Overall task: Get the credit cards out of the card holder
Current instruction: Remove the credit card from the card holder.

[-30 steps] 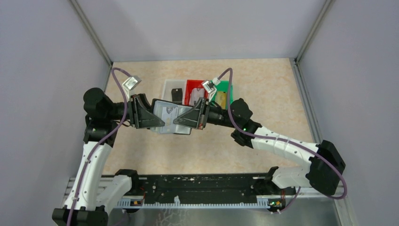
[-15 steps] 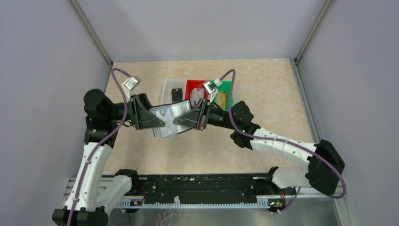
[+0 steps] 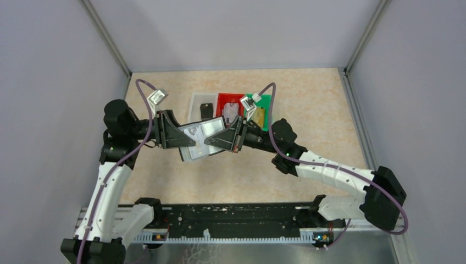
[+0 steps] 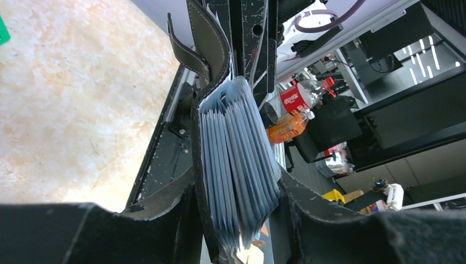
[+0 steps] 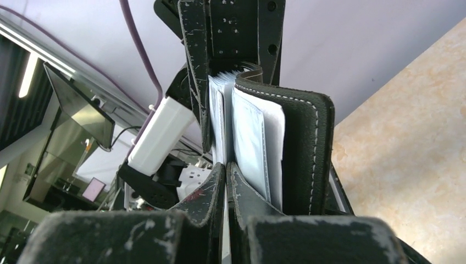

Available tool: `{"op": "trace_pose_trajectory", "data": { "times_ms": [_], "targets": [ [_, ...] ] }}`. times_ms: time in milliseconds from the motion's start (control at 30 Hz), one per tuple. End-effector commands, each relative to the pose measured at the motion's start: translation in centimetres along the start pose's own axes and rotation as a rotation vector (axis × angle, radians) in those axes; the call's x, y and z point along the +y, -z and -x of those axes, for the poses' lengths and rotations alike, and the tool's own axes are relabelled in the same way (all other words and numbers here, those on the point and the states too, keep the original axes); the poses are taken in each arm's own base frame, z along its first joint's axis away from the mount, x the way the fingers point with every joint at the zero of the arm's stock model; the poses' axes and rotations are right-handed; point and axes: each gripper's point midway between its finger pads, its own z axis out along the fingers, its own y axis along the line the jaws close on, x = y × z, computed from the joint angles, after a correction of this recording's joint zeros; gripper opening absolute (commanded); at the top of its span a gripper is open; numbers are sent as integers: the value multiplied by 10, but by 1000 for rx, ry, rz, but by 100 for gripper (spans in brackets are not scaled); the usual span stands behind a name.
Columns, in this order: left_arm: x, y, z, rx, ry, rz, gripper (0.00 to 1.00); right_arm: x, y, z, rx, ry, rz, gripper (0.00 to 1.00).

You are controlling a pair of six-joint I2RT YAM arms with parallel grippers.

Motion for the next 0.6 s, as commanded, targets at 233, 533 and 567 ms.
{"op": "trace_pose_trajectory", "data": {
  "times_ms": [233,533,567],
  "targets": [
    [-24,4,-4,55,-48,-63,60,18,8,13,-70,35,59,0],
    [-24,4,-6,71,-38,-77,37,10,8,13,-87,13,46,0],
    [-25,4,-6,74,-43,-81,37,9,9,14,-95,19,34,0]
  ]
}}
